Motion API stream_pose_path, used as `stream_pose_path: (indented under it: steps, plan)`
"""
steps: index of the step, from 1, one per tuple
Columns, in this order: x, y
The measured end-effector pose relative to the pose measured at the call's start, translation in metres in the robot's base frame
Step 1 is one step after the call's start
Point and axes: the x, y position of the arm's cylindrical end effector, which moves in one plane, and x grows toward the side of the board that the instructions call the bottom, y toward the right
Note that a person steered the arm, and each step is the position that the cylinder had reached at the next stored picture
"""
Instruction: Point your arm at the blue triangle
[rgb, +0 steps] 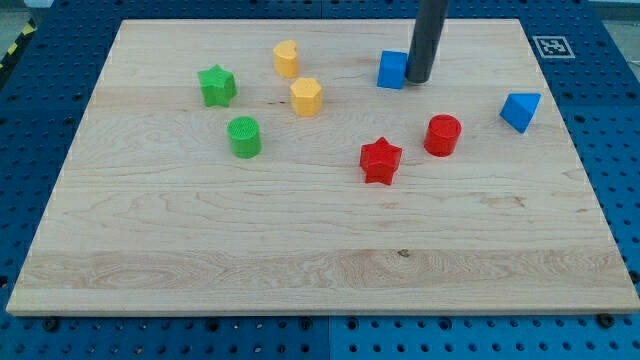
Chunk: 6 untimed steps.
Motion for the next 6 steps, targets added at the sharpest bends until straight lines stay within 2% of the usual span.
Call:
stream_pose_path:
  steps: [1,2,4,5,6]
  plan:
    - [0.0,-0.006]
    - [0.0,0.016]
    - [0.001,0.125]
    - [0.042,0.17]
    - [0.08,0.19]
